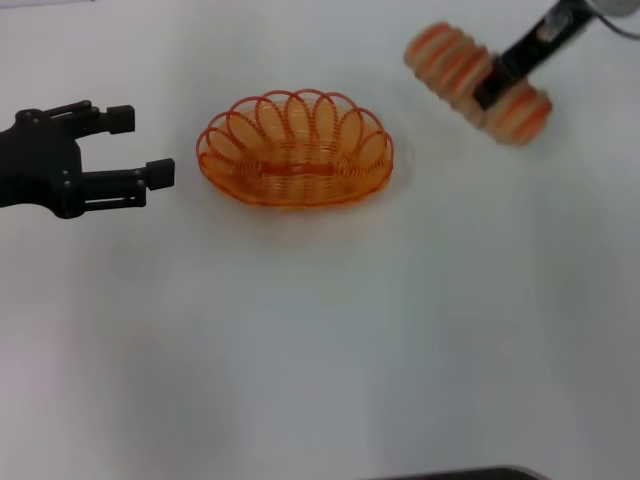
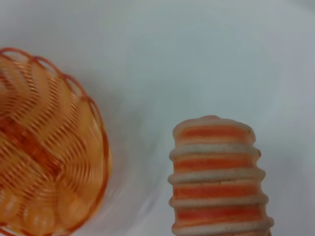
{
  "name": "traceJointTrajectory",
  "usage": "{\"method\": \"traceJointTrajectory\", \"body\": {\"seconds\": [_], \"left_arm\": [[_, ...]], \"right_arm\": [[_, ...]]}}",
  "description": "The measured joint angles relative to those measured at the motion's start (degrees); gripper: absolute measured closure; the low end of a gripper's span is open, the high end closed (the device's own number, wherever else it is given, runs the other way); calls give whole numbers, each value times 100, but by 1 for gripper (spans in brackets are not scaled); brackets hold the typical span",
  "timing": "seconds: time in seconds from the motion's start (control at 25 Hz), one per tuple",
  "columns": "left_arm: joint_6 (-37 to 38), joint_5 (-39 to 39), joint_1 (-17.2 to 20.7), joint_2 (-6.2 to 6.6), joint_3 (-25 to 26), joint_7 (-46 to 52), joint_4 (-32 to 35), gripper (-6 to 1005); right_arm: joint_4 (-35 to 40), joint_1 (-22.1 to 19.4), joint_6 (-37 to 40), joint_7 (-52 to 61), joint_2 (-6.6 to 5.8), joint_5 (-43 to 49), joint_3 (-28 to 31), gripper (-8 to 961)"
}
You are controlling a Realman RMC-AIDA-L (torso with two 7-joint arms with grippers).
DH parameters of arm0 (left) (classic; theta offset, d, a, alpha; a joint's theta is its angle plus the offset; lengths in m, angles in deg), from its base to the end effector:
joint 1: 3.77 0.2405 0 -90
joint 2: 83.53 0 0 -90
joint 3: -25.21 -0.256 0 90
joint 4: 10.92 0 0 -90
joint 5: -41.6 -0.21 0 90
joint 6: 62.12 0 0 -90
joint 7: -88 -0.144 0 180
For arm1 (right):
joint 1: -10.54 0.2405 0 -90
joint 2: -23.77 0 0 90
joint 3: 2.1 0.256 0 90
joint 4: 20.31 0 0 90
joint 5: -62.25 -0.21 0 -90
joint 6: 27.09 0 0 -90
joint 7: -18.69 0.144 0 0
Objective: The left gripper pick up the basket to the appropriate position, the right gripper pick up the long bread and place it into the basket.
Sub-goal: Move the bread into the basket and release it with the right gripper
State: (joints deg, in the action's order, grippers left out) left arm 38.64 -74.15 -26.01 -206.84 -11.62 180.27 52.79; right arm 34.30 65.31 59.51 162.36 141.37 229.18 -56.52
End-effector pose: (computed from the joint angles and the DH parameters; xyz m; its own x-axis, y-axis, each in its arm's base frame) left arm -0.2506 0.3014 0.0529 0.7987 0.3344 0.5003 0.4747 -0.8610 -0.1823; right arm 0.1820 0.4274 0.0370 0.6162 -0.7704 0.1638 -0.5841 -0.5864 -0.5612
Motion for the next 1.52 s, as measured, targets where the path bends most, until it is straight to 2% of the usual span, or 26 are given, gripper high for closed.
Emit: {"method": "traceJointTrajectory", "body": {"seconds": [0.2,0.36,0.6,0.76,0.96,1.28,1.52], "left_arm": [[47,18,-15,0,-24,1,1,124],[41,40,-20,-11,-20,0,1,124],[7,44,-28,-32,-51,0,-25,124],[-22,45,-35,-39,-40,0,-50,124],[-94,45,-44,-44,-44,-6,-75,124],[-121,43,-92,-44,-59,-14,-129,124],[-132,38,-108,-39,-70,-16,-132,123]], "right_arm": [[65,391,11,-1316,153,38,80,447],[100,668,142,-1877,259,-369,-117,484],[181,834,290,-2159,314,-795,-722,534],[155,776,354,-2359,311,-1114,-1141,567],[133,732,320,-2525,290,-1348,-1265,609],[49,727,86,-2483,296,-1389,-1312,592],[48,715,-38,-2484,291,-1527,-1320,341]]}}
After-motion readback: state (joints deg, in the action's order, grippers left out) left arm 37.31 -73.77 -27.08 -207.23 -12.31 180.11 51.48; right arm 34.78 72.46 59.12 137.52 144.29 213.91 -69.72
